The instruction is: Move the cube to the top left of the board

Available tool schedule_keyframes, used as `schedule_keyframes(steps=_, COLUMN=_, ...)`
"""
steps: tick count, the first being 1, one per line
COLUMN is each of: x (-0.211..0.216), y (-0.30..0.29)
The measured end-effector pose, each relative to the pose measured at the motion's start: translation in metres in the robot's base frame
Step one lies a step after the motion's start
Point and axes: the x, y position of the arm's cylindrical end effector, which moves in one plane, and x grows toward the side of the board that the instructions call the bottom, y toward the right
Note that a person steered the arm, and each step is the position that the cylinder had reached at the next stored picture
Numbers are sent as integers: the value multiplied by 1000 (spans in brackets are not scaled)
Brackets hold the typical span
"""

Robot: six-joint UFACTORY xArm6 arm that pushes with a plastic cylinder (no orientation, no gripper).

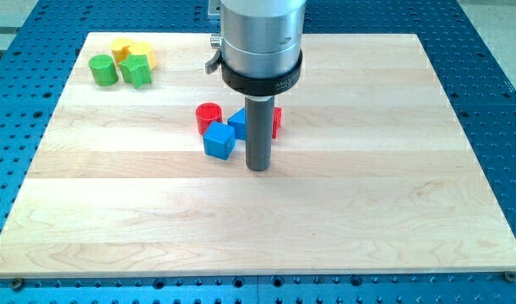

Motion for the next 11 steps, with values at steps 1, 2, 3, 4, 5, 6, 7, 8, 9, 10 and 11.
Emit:
schedule_keyframes(steps=1, x=0, y=0)
schedule_keyframes(steps=2, x=-5, y=-6)
schedule_keyframes(steps=3, x=-7, y=-26)
schedule_keyframes(steps=4, x=-24, y=-50)
schedule_keyframes(steps=5, x=-51, y=-71)
schedule_keyframes(steps=6, x=-56, y=-150)
schedule_keyframes(steps=7, x=-65, y=-148)
schedule_keyframes(steps=8, x=-97, y=-164)
schedule_keyframes(steps=9, x=-114, y=-212)
schedule_keyframes(steps=10, x=-162, y=-245)
schedule_keyframes(steps=11, x=-169, y=-299)
